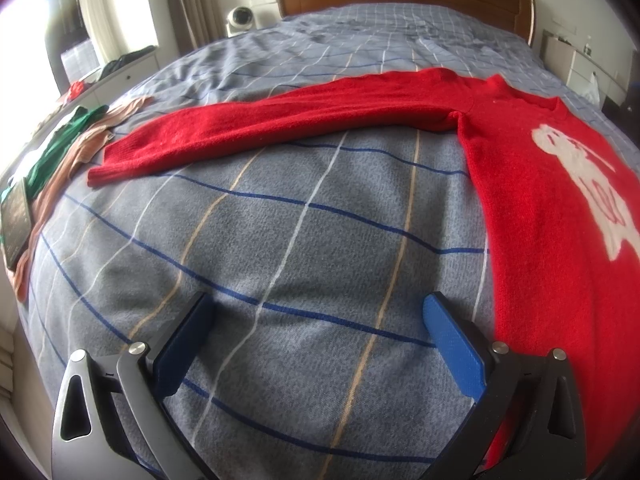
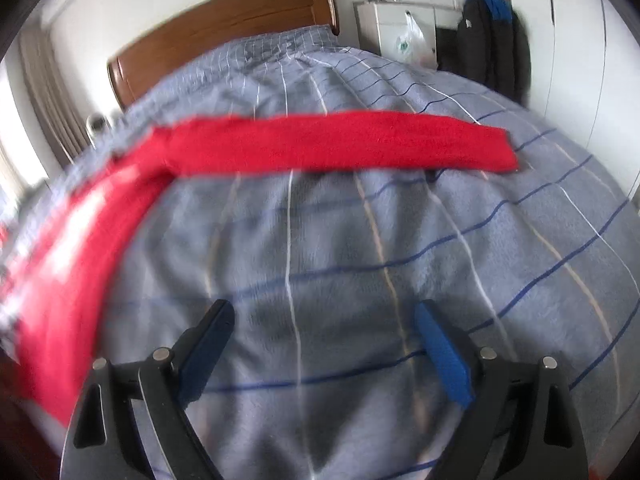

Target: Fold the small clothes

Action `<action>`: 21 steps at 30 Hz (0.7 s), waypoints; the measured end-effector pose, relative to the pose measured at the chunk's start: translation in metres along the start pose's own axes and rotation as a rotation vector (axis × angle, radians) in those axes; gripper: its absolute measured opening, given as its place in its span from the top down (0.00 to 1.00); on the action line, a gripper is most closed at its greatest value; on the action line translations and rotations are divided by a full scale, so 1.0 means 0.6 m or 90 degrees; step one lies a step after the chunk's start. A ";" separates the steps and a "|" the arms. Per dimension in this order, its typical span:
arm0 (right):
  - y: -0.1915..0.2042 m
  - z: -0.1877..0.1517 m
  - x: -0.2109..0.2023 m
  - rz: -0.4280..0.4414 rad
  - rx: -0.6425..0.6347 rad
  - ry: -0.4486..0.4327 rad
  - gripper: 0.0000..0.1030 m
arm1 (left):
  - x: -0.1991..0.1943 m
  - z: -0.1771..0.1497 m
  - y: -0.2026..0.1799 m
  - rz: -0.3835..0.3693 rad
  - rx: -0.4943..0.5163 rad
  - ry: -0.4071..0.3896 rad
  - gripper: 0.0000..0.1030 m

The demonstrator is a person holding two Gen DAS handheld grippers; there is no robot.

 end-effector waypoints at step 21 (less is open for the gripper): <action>-0.264 0.118 -0.011 0.119 0.476 -0.078 0.38 | 0.005 0.001 0.002 0.009 0.000 -0.017 0.00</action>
Point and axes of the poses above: each gripper's, at about its wrist camera, not at the fingertips, and x roughly the way its jaws point, y to its left, z to its top, the point moved 3 cm from there along x, roughly the way its jaws point, and after that the axes turned 15 degrees about z, right-handed, at the moved point
